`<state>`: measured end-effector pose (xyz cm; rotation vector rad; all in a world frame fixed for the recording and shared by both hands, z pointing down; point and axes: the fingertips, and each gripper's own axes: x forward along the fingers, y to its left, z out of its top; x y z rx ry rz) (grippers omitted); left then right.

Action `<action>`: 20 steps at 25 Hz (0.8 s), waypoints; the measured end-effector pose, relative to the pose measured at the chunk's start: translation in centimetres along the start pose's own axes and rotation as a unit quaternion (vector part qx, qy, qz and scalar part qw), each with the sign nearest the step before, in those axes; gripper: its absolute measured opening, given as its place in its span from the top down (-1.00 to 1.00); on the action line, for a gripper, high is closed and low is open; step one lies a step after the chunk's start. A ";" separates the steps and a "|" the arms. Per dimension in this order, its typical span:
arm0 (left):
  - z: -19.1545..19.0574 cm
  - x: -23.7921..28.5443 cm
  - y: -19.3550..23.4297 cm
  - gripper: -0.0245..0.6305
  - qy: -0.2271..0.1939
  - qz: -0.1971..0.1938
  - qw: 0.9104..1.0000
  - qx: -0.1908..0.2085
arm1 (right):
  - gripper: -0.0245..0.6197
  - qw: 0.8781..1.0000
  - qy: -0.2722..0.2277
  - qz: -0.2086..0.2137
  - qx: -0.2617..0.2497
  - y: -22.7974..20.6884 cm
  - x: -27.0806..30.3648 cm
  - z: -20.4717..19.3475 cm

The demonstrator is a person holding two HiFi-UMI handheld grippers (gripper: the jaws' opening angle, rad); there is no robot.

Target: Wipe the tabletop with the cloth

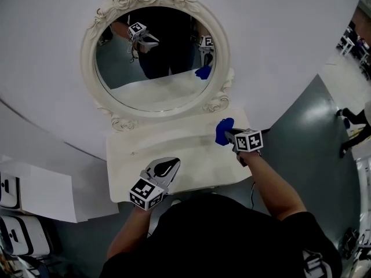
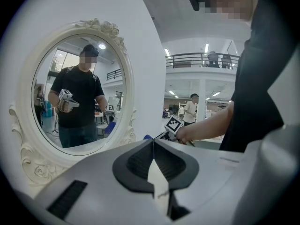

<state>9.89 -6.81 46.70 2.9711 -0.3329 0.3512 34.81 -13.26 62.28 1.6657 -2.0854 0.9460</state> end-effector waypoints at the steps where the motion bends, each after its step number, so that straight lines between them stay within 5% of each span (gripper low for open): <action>1: 0.0 -0.2 -0.1 0.89 0.000 -0.002 1.000 0.001 | 0.81 1.000 -0.010 0.002 -0.008 0.9 -0.6 0.5; 20: 0.4 -2.1 0.9 0.89 0.003 -0.006 1.000 0.018 | 0.81 0.980 -0.119 0.005 -0.159 12.9 -7.7 5.9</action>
